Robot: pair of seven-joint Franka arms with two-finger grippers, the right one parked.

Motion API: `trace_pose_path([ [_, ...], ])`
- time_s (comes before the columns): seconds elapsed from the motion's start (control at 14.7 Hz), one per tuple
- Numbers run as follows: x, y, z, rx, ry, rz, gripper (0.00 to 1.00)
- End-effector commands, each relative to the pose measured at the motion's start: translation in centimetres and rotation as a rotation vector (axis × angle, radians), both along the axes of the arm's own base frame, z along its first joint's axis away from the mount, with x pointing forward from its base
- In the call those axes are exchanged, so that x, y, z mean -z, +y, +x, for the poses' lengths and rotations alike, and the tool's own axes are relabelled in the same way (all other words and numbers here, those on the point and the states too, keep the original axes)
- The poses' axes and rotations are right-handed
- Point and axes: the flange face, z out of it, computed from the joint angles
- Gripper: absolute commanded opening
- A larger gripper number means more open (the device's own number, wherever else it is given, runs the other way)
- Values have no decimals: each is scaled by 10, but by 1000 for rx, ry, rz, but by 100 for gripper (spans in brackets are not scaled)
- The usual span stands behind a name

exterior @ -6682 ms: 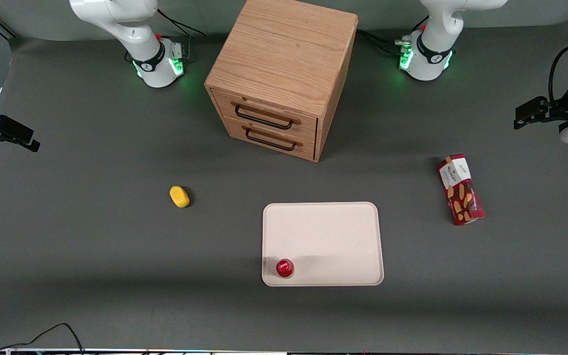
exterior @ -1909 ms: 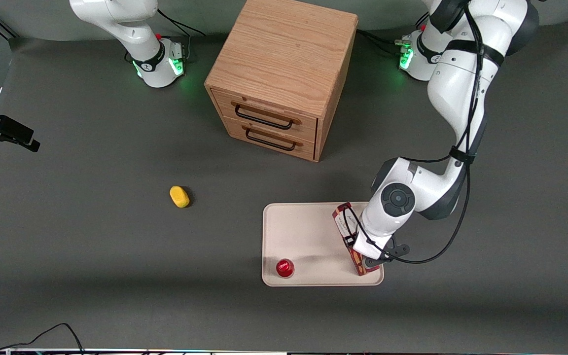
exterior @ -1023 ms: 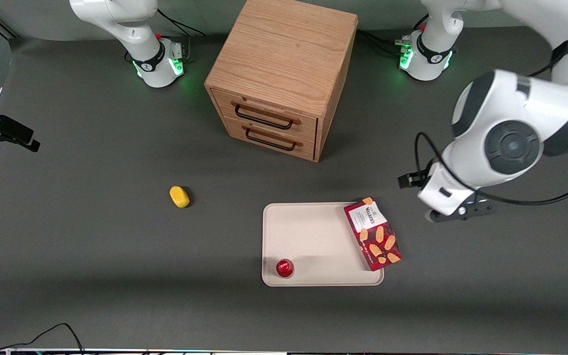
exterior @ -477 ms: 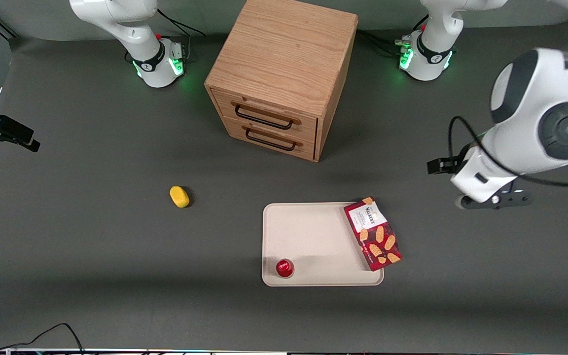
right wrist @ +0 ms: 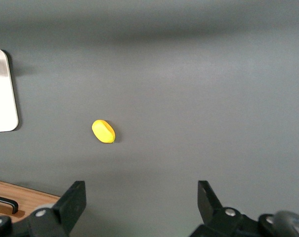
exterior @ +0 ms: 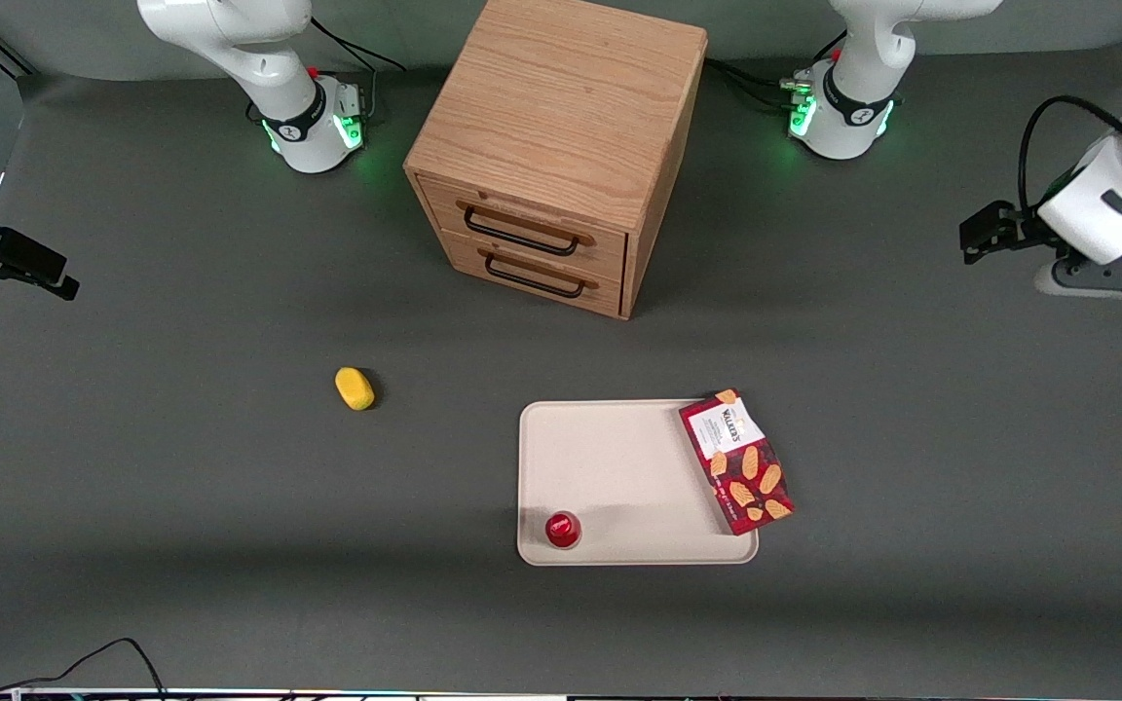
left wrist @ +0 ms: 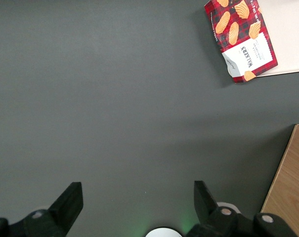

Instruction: Place red cookie box on tray

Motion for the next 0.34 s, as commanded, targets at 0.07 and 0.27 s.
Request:
trace_pose_path([
  [0.07,13,11,-8,-3,-22,-43,100],
  [0.27,8,10,-7,-4,-30,-43,100],
])
